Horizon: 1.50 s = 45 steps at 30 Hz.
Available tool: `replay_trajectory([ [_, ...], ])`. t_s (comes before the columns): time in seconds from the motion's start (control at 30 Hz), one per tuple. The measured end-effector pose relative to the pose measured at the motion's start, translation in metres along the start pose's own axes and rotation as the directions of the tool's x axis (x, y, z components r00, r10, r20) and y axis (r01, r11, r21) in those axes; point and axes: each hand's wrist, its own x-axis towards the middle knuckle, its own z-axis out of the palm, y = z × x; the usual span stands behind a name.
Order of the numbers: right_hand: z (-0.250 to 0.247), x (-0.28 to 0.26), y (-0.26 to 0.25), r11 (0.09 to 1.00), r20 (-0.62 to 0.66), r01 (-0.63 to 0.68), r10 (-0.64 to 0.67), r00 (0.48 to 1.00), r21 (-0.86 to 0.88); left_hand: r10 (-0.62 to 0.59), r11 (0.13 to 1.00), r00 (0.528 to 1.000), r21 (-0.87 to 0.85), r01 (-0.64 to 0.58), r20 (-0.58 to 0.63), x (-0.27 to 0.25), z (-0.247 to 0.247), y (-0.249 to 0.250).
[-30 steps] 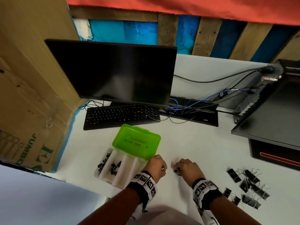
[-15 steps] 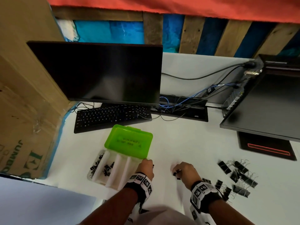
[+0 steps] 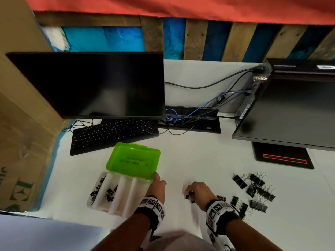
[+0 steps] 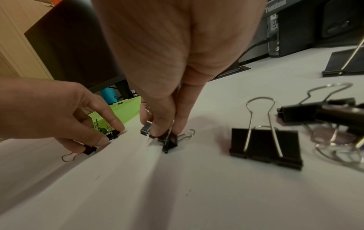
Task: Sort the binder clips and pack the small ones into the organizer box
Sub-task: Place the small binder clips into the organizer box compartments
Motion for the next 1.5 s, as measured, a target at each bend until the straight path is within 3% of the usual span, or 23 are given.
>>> replay_trajectory([
  [0.3, -0.003, 0.005, -0.002, 0.994, -0.053, -0.003, 0.008, 0.999, 0.105, 0.08, 0.996, 0.997, -0.028, -0.079, 0.022, -0.016, -0.004, 0.006],
  [0.57, -0.014, 0.014, -0.031, 0.979, -0.107, 0.033, -0.012, 0.994, 0.199, 0.272, 0.96, 0.958, -0.049, -0.277, -0.093, -0.034, -0.02, 0.026],
  [0.7, -0.02, 0.027, -0.064, 0.969, -0.182, 0.127, -0.088, 0.979, 0.213, 0.304, 0.945, 0.933, -0.066, -0.321, -0.194, -0.043, -0.046, 0.02],
  [0.93, 0.006, 0.062, -0.148, 0.934, -0.179, 0.264, -0.225, 0.958, 0.24, 0.067, 0.986, 0.918, -0.114, -0.12, -0.391, -0.067, -0.101, -0.06],
  [1.17, 0.057, 0.09, -0.222, 0.903, -0.048, 0.416, -0.413, 0.909, 0.104, -0.161, 0.96, 0.89, -0.277, 0.041, -0.427, -0.094, -0.119, -0.136],
  [1.33, 0.076, 0.102, -0.244, 0.893, 0.015, 0.447, -0.448, 0.894, 0.05, -0.137, 0.939, 0.912, -0.344, -0.004, -0.386, -0.091, -0.109, -0.152],
  [1.5, 0.088, 0.102, -0.235, 0.887, 0.013, 0.462, -0.462, 0.887, 0.004, -0.06, 0.937, 0.922, -0.339, -0.079, -0.382, -0.087, -0.104, -0.151],
])
